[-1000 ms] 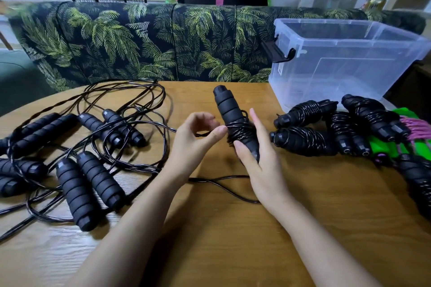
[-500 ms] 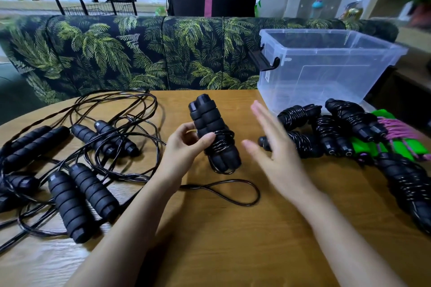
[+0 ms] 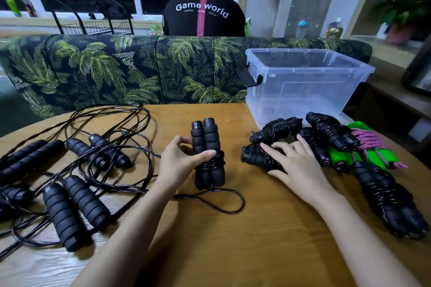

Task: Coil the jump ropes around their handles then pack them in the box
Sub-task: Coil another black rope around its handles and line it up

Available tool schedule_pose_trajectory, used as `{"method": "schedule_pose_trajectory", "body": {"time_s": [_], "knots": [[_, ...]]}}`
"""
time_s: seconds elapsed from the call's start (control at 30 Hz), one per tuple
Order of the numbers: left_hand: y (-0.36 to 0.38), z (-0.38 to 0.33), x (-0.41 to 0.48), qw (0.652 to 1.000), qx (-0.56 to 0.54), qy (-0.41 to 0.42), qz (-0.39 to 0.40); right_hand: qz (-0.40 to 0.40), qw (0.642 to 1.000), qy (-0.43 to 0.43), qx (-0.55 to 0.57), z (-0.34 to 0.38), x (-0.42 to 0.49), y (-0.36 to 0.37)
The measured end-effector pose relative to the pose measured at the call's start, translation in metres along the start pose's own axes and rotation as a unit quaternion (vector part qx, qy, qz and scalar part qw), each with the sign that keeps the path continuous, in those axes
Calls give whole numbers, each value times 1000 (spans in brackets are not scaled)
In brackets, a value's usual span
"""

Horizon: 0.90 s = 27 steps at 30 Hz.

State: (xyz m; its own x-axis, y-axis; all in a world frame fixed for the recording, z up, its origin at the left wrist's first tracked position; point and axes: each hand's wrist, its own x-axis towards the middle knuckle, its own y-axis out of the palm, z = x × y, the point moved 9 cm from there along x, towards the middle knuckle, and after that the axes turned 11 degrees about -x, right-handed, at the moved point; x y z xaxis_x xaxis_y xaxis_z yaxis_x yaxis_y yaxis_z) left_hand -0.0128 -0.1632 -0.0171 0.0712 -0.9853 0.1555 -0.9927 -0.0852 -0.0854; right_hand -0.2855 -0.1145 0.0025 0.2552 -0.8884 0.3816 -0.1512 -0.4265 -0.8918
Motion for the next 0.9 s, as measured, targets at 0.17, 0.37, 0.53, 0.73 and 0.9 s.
{"method": "schedule_pose_trajectory", "body": {"time_s": [0.17,0.37,0.53,0.73,0.9], "knots": [[11,-7,-2,997,68,39,2,-69,996,50,7,13,2,-6],[22,-24,-10,982,149,117,9,-24,996,89,-8,13,-2,11],[16,-17,-6,990,109,95,-1,9,993,119,3,13,-1,13],[11,-8,2,997,52,58,-22,26,994,94,50,43,7,16],[12,-3,6,998,33,40,-19,88,985,98,108,30,5,17]]}}
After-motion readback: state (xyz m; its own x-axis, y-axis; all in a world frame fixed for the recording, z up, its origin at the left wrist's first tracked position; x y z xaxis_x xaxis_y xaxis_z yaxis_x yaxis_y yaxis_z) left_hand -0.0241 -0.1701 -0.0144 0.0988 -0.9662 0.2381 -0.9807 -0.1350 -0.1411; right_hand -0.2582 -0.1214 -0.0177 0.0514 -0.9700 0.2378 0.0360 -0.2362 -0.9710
